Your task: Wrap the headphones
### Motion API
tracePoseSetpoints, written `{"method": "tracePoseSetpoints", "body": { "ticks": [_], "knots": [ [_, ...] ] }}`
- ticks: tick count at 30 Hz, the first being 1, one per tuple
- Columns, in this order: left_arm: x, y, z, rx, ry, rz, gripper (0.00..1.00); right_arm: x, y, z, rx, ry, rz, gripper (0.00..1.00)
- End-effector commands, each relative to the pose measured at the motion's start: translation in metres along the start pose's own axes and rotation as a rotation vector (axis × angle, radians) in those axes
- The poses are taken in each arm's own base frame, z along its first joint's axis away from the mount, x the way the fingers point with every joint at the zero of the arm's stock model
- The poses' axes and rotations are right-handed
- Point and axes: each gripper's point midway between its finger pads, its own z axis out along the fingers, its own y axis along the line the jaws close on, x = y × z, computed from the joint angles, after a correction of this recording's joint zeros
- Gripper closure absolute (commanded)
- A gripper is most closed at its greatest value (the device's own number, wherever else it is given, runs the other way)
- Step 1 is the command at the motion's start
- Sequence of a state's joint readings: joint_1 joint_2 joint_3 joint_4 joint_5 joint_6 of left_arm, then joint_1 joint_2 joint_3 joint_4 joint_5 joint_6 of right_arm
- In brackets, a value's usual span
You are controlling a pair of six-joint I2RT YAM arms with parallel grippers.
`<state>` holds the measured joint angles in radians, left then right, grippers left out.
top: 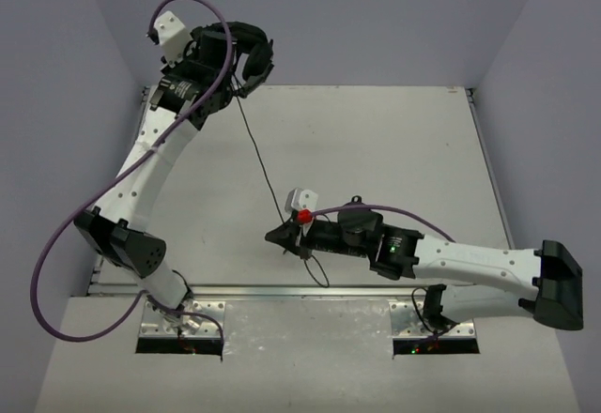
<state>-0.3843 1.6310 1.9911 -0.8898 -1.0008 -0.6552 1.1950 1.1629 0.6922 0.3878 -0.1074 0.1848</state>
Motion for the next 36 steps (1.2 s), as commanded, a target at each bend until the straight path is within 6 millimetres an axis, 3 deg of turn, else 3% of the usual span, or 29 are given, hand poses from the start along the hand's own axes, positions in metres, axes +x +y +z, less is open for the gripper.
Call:
{"method": "tracePoseSetpoints", "body": {
  "ticks": [1, 4, 7, 8, 9, 10, 11, 12, 14, 17, 18, 20, 21, 25, 29, 33, 36],
  "knots": [
    [-0.019, 0.001, -0.002, -0.013, -0.083, -0.141, 1.00, -0.004, -0.005, -0.012, 0.029, 0.117, -0.136, 0.99],
    [0.008, 0.001, 0.005, -0.029, -0.054, -0.115, 1.00, -0.023, -0.001, -0.015, 0.008, 0.132, -0.177, 0.99],
    [0.036, 0.009, 0.006, -0.077, -0.060, -0.045, 1.00, -0.044, -0.015, -0.019, 0.062, 0.143, -0.273, 0.99],
    [0.044, 0.011, 0.005, -0.086, -0.059, -0.023, 1.00, -0.064, -0.015, -0.020, 0.068, 0.116, -0.299, 0.99],
    [0.063, 0.016, 0.007, -0.099, -0.045, 0.005, 1.00, -0.068, -0.021, -0.024, 0.092, 0.135, -0.322, 0.99],
    [0.078, 0.012, 0.005, -0.063, -0.011, 0.037, 1.00, -0.076, -0.026, -0.025, 0.115, 0.135, -0.366, 0.99],
    [0.106, 0.010, 0.011, -0.026, 0.007, 0.056, 1.00, -0.092, -0.030, -0.027, 0.139, 0.125, -0.393, 0.99],
    [0.108, 0.010, 0.007, 0.033, 0.016, 0.087, 1.00, -0.102, -0.042, -0.030, 0.201, 0.125, -0.419, 0.99],
    [0.141, 0.002, 0.001, 0.191, 0.065, 0.070, 1.00, -0.123, -0.055, -0.034, 0.258, 0.128, -0.488, 0.99],
    [0.172, -0.008, -0.018, 0.365, 0.099, 0.117, 1.00, -0.145, -0.076, -0.040, 0.334, 0.132, -0.549, 0.99],
    [0.181, -0.015, -0.031, 0.420, 0.106, 0.133, 1.00, -0.150, -0.092, -0.046, 0.387, 0.146, -0.572, 0.99],
    [0.194, -0.023, -0.050, 0.546, 0.079, 0.184, 1.00, -0.153, -0.112, -0.050, 0.442, 0.168, -0.587, 0.99],
    [0.204, -0.029, -0.068, 0.607, 0.086, 0.199, 1.00, -0.153, -0.134, -0.059, 0.498, 0.190, -0.589, 0.99],
    [0.239, -0.027, -0.102, 0.773, 0.122, 0.290, 1.00, -0.147, -0.187, -0.081, 0.645, 0.271, -0.629, 0.99],
    [0.283, 0.008, -0.120, 0.803, 0.198, 0.363, 1.00, -0.141, -0.240, -0.113, 0.812, 0.351, -0.643, 0.99],
    [0.300, 0.025, -0.145, 0.878, 0.275, 0.355, 1.00, -0.140, -0.288, -0.150, 0.998, 0.419, -0.674, 0.99],
    [0.319, 0.034, -0.176, 0.992, 0.386, 0.411, 1.00, -0.128, -0.310, -0.153, 1.034, 0.449, -0.659, 0.99]
  ]
}}
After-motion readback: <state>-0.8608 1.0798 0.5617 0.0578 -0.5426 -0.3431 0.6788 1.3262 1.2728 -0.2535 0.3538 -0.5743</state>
